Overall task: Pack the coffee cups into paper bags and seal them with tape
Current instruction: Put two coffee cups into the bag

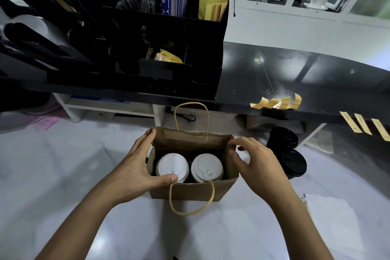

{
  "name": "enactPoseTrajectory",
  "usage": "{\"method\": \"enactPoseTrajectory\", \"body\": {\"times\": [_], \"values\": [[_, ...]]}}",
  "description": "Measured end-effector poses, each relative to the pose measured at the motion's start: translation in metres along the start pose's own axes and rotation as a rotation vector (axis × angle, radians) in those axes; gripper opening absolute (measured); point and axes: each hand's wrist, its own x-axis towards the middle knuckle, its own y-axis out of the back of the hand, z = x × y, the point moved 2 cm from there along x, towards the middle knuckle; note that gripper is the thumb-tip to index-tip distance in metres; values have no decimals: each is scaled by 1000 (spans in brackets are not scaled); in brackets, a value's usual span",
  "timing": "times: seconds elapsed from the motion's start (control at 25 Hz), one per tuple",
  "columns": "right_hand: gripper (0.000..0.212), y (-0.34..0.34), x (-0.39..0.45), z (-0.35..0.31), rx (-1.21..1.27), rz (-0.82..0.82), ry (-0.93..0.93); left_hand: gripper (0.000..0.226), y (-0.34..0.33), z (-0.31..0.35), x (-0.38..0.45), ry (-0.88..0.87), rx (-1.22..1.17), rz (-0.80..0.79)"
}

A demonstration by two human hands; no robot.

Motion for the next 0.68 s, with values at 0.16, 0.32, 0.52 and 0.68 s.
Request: {"method": "enactPoseTrajectory", "body": {"times": [0.16,0.32,0.52,0.68], "values": [[22,0,-3,2,25,-9,-21,130,-1,1,0,4,14,0],[25,-3,-6,1,68,-23,-31,128,-1,2,0,1,16,-1],[43,-5,-12,-3,71,-78,-28,124,-3,1,-1,14,22,20],[48,-6,-16,-3,110,-89,-17,114,-7,2,-4,15,16,62]]}}
